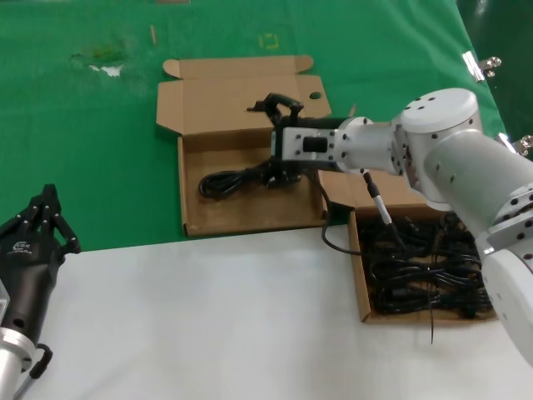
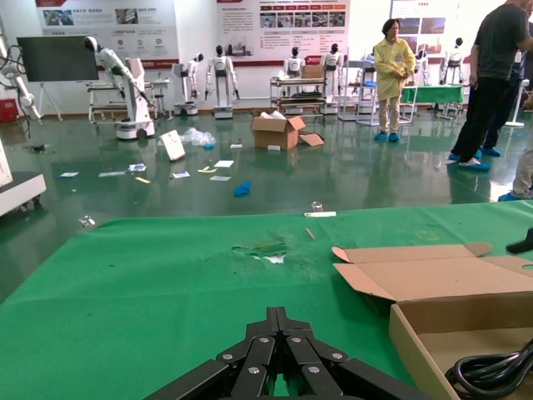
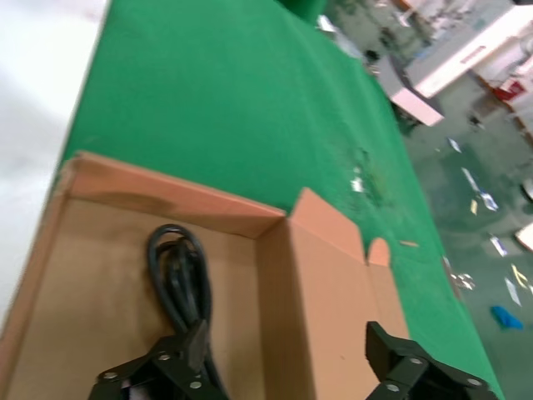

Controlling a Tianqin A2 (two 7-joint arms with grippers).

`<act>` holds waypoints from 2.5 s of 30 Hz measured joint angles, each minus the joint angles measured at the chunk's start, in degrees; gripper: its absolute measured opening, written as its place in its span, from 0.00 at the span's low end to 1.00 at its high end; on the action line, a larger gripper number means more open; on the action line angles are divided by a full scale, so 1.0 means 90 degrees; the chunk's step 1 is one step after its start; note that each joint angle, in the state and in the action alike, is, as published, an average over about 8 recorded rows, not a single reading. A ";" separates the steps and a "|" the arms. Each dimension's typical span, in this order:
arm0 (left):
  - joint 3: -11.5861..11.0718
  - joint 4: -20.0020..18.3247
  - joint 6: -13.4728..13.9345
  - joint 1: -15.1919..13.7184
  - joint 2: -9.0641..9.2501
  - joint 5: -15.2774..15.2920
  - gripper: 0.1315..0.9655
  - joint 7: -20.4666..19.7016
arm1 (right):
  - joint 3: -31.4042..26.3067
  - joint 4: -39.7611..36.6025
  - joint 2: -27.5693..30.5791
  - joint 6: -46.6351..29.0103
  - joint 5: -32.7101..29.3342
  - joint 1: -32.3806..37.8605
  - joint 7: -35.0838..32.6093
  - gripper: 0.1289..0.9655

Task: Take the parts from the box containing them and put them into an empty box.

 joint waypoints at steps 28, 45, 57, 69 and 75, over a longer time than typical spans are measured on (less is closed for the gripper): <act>0.0000 0.0000 0.0000 0.0000 0.0000 0.0000 0.01 0.0000 | 0.0271 0.5872 0.2527 -0.0009 -0.0794 -0.2786 0.5054 0.98; 0.0000 0.0000 0.0000 0.0000 0.0000 0.0000 0.01 0.0000 | 0.0682 0.7823 0.3369 0.0501 -0.1325 -0.4055 0.6622 1.00; 0.0000 0.0000 0.0000 0.0000 0.0000 -0.0001 0.09 0.0000 | 0.0933 0.8122 0.3151 0.0977 -0.0992 -0.4595 0.6612 1.00; 0.0000 0.0000 0.0000 0.0000 0.0000 -0.0001 0.27 0.0003 | 0.1234 0.8481 0.2891 0.1542 -0.0597 -0.5242 0.6602 1.00; 0.0000 0.0000 0.0000 0.0000 0.0000 -0.0001 0.46 0.0001 | 0.1385 0.8662 0.2761 0.1829 -0.0395 -0.5567 0.6597 1.00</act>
